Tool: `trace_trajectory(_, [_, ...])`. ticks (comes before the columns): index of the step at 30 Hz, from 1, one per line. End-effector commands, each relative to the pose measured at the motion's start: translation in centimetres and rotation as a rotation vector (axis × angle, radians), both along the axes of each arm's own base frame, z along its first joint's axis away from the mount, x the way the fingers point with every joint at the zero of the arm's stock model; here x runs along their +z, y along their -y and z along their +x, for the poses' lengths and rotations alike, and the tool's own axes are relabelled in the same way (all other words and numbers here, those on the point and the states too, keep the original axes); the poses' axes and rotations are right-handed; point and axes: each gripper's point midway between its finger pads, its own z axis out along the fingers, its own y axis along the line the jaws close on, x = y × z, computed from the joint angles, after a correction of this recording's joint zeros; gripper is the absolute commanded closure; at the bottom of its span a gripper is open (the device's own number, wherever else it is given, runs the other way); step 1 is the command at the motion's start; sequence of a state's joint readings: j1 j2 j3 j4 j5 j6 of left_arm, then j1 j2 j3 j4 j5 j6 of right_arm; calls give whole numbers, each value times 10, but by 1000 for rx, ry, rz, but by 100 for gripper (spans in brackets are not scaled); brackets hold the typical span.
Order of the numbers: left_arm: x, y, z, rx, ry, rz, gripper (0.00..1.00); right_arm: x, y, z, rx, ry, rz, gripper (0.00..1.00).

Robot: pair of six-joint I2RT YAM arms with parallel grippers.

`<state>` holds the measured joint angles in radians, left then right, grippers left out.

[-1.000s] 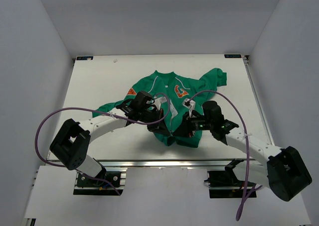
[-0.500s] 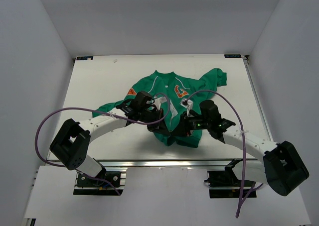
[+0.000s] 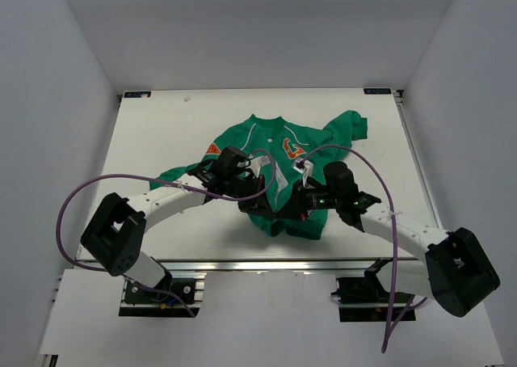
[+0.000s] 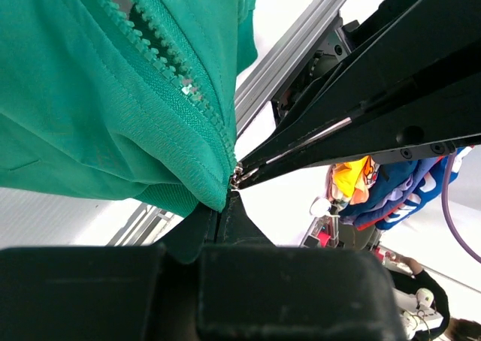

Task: Zip up the jacket

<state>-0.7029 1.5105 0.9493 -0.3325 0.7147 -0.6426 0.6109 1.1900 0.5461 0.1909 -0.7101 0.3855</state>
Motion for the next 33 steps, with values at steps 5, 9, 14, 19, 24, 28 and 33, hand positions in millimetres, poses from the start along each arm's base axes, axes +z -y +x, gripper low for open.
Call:
trace_trajectory(5, [18, 4, 5, -9, 44, -28, 100, 24, -6, 16, -36, 77, 3, 100])
trace_trajectory(9, [6, -2, 1, -4, 14, 21, 100, 22, 7, 27, -119, 123, -88, 100])
trace_trajectory(14, [-7, -13, -2, 5, 5, 92, 100, 25, 23, 41, -197, 173, -192, 100])
trace_trajectory(19, [-15, -20, -8, -4, -13, 130, 100, 38, 22, 56, -238, 229, -192, 100])
trace_trajectory(24, [-18, -21, -14, -28, -29, 125, 100, 57, 15, 75, -285, 295, -147, 100])
trace_trajectory(28, [-20, -23, -19, -44, -37, 125, 100, 63, 19, 100, -375, 363, -174, 100])
trace_trajectory(33, [-25, -27, -26, -68, -59, 148, 100, 74, 31, 130, -524, 434, -204, 100])
